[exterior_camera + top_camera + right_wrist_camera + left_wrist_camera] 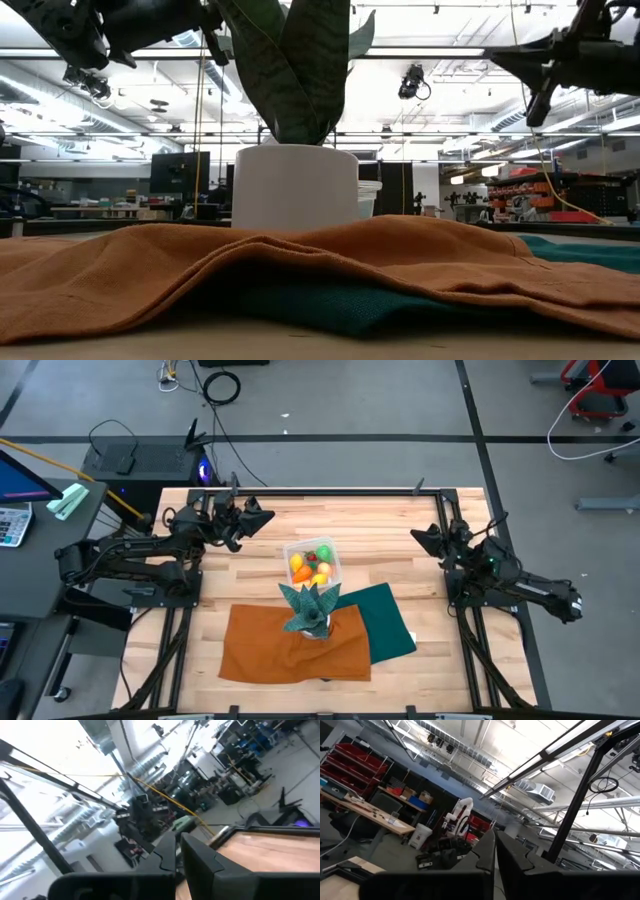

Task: Pick and placing Produce into tupperware
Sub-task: Return to Home Position

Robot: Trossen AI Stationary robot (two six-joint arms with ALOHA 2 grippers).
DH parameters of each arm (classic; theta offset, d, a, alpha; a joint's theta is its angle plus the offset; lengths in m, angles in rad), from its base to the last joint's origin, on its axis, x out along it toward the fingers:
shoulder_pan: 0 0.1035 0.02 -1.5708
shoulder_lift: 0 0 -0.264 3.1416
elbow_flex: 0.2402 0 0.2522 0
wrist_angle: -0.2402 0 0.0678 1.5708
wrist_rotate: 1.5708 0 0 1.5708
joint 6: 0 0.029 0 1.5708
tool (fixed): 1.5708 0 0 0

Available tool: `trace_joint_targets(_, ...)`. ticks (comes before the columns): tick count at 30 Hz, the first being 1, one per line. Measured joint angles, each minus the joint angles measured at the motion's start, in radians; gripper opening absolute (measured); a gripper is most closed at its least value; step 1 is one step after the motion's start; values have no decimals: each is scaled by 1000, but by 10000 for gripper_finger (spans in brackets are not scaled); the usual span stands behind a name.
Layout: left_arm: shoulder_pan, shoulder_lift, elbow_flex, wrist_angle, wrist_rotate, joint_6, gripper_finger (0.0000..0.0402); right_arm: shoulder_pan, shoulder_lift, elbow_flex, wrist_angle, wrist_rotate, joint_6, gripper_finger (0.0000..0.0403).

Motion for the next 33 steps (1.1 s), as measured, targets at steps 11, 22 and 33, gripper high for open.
trace_joint_targets(11, 0, 0, 0, -18, 0, 0, 10, 139, -1, -5, 43, -18, 4, 0)
trace_joint_targets(22, 0, 0, 0, -20, 0, -1, 16, 348, -1, -6, 29, -82, -49, 0)
trace_joint_targets(33, 0, 0, 0, -25, 0, 0, 24, 365, -1, -7, -132, -72, -133, 0)
